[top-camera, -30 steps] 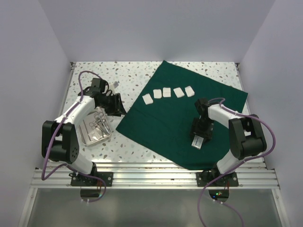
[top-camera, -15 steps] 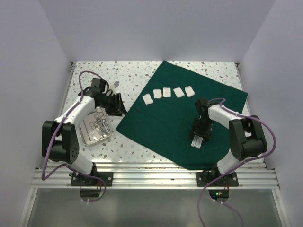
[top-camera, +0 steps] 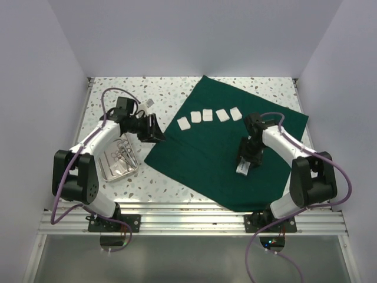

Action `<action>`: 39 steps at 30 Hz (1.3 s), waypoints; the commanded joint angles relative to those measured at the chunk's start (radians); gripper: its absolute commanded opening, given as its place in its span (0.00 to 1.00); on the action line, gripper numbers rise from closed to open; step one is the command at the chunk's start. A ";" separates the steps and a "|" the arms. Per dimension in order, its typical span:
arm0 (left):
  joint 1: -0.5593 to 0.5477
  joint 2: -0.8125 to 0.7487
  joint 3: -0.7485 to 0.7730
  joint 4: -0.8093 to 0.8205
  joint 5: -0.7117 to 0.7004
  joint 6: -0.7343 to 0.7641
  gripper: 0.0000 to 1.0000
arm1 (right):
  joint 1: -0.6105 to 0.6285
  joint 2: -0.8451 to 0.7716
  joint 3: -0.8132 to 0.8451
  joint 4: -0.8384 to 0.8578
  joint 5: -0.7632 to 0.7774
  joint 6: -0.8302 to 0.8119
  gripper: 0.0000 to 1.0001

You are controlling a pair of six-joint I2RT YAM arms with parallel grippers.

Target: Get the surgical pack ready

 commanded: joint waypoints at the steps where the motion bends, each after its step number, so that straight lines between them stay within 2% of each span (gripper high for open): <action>1: -0.029 -0.006 -0.018 0.140 0.139 -0.059 0.49 | 0.023 -0.032 0.107 -0.041 -0.038 0.035 0.53; 5: -0.062 0.003 -0.064 0.334 0.294 -0.198 0.51 | 0.051 -0.009 0.215 -0.047 -0.087 0.066 0.53; 7: -0.096 0.018 -0.068 0.426 0.326 -0.275 0.52 | 0.070 0.016 0.283 -0.044 -0.111 0.086 0.54; 11: -0.180 0.044 -0.062 0.558 0.339 -0.401 0.52 | 0.115 0.063 0.383 -0.040 -0.150 0.126 0.54; 14: -0.228 0.080 -0.030 0.655 0.325 -0.436 0.52 | 0.147 0.088 0.440 -0.024 -0.161 0.176 0.54; 19: -0.263 0.104 -0.047 0.789 0.300 -0.531 0.53 | 0.179 0.098 0.443 0.029 -0.187 0.253 0.54; 25: -0.308 0.139 -0.042 0.839 0.299 -0.550 0.53 | 0.196 0.105 0.442 0.072 -0.225 0.313 0.54; 31: -0.334 0.155 -0.022 0.779 0.285 -0.510 0.54 | 0.196 0.105 0.434 0.085 -0.248 0.334 0.54; 39: -0.352 0.186 -0.007 0.790 0.282 -0.520 0.53 | 0.198 0.105 0.436 0.101 -0.271 0.362 0.54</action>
